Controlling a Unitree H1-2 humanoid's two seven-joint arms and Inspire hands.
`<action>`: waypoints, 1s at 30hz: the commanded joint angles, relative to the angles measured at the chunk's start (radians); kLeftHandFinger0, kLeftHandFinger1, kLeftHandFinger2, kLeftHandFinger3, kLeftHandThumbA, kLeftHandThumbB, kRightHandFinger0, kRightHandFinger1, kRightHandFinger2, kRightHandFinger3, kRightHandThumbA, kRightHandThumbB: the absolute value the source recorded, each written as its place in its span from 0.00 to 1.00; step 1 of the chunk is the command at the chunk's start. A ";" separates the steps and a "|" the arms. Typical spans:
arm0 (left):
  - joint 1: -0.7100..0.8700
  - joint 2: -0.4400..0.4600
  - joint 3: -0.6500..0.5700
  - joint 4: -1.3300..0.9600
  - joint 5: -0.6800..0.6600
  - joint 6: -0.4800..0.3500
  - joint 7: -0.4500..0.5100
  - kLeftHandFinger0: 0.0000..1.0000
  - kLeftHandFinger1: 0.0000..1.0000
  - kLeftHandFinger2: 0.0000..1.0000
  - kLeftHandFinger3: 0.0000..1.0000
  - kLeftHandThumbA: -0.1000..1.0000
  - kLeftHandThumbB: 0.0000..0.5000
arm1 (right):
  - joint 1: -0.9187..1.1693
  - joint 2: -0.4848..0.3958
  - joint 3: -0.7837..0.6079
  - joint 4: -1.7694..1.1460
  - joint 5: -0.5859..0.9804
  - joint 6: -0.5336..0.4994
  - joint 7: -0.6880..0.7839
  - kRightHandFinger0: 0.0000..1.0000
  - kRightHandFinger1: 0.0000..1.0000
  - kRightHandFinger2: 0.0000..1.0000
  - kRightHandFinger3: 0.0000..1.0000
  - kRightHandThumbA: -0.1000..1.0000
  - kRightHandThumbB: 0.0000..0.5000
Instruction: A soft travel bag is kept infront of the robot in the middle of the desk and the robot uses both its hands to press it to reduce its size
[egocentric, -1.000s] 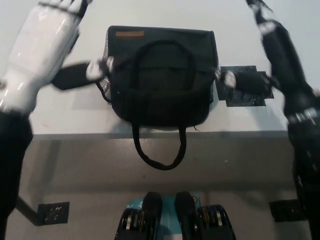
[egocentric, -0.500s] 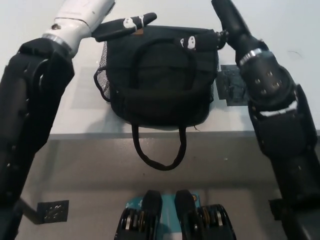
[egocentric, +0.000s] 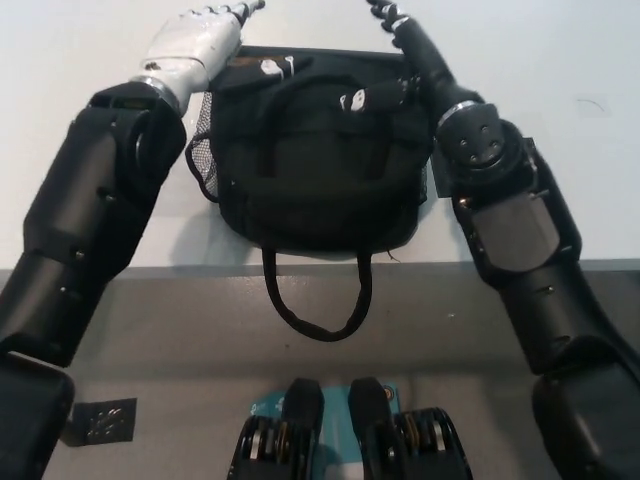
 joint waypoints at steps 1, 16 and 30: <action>-0.039 -0.012 -0.012 0.005 0.008 0.049 0.056 1.00 1.00 1.00 1.00 1.00 0.63 | -0.070 0.006 0.021 0.036 0.014 -0.095 -0.057 1.00 1.00 1.00 1.00 1.00 0.50; -0.037 -0.036 -0.044 0.123 -0.015 0.047 0.105 1.00 1.00 1.00 1.00 1.00 0.65 | -0.058 -0.019 0.115 0.080 -0.021 -0.085 -0.056 1.00 1.00 1.00 1.00 1.00 0.57; 0.042 -0.065 -0.087 0.320 -0.047 0.002 0.227 1.00 1.00 1.00 1.00 1.00 0.52 | -0.060 -0.020 0.338 0.448 -0.151 -0.105 -0.109 1.00 1.00 1.00 1.00 1.00 0.55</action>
